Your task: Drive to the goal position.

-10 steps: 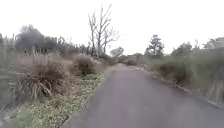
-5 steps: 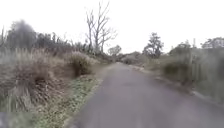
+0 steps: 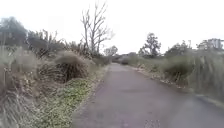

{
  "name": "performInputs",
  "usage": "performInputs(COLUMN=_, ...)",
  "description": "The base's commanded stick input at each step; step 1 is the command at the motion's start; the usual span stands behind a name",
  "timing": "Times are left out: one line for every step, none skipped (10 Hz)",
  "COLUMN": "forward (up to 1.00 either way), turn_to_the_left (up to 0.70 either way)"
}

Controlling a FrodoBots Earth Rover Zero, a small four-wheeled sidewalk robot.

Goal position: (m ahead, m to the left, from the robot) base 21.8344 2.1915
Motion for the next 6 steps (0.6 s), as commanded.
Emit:
performInputs(forward=1.0, turn_to_the_left=0.0)
performInputs(forward=1.0, turn_to_the_left=0.0)
performInputs(forward=1.0, turn_to_the_left=0.0)
performInputs(forward=1.0, turn_to_the_left=0.0)
performInputs(forward=1.0, turn_to_the_left=0.0)
performInputs(forward=1.0, turn_to_the_left=0.0)
